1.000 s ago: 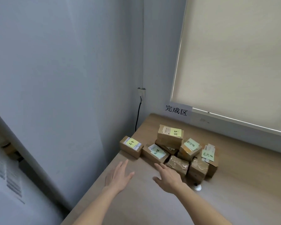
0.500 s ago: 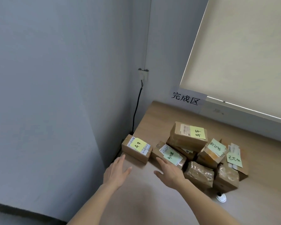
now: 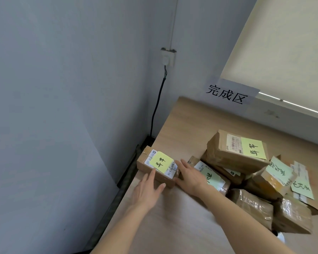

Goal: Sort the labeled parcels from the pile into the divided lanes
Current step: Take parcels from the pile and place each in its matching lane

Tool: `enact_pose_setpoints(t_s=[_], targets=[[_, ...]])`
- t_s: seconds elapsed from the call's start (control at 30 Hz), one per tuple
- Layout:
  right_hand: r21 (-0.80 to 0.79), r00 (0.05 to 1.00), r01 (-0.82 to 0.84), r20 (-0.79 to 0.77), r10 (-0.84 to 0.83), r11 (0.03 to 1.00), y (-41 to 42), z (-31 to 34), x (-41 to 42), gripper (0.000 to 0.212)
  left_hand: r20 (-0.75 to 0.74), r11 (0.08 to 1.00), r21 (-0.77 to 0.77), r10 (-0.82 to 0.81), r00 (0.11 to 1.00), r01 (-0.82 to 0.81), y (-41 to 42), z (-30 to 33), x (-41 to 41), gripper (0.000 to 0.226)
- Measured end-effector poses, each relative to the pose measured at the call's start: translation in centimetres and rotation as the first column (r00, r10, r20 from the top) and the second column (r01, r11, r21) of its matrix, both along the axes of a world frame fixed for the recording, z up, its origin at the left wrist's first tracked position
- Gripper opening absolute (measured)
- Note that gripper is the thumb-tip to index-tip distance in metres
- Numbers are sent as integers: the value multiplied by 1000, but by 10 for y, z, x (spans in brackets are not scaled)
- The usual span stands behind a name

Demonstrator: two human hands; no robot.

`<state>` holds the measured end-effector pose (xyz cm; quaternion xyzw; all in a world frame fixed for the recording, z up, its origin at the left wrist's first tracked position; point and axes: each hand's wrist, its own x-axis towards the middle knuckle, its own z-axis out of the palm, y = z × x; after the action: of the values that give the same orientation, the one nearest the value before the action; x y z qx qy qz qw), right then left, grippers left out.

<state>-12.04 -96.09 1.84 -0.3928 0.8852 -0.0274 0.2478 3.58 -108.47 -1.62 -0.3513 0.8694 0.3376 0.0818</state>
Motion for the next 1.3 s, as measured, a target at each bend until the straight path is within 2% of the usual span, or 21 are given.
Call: enact_pose_setpoints(t_s=[0.2, 0.37, 0.47, 0.6, 0.7, 0.83, 0.97, 1.13, 1.3], targets=[[-54, 1000, -22, 6, 22, 998, 1, -16, -2, 71, -51, 999, 28, 27, 998, -26, -5, -15, 0, 75], [-131, 995, 1, 98, 12, 991, 3, -17, 6, 67, -76, 999, 38, 40, 996, -37, -8, -16, 8, 83], [-146, 993, -29, 112, 45, 989, 4, -17, 12, 70, -130, 994, 95, 59, 990, -47, -9, -15, 11, 93], [-131, 968, -87, 222, 115, 988, 6, -23, 23, 80, -190, 988, 149, 78, 979, -50, -9, -12, 15, 98], [-165, 958, -71, 262, 113, 984, 4, -29, 28, 82, -215, 982, 183, 83, 973, -43, -11, -15, 17, 103], [-230, 935, -6, 343, 87, 973, 0, -37, 36, 85, -227, 966, 260, 79, 971, -18, -17, -22, 19, 94], [-234, 933, 30, 356, 57, 972, 2, -40, 42, 86, -237, 956, 293, 72, 969, 1, -18, -27, 23, 92], [-255, 948, 37, 315, 46, 966, 11, -17, 46, 86, -275, 951, 306, 45, 960, 43, -13, 1, 25, 90], [-317, 973, 86, 231, -11, 944, 34, 55, 45, 85, -348, 970, 204, -52, 936, 130, 1, 77, 14, 90]])
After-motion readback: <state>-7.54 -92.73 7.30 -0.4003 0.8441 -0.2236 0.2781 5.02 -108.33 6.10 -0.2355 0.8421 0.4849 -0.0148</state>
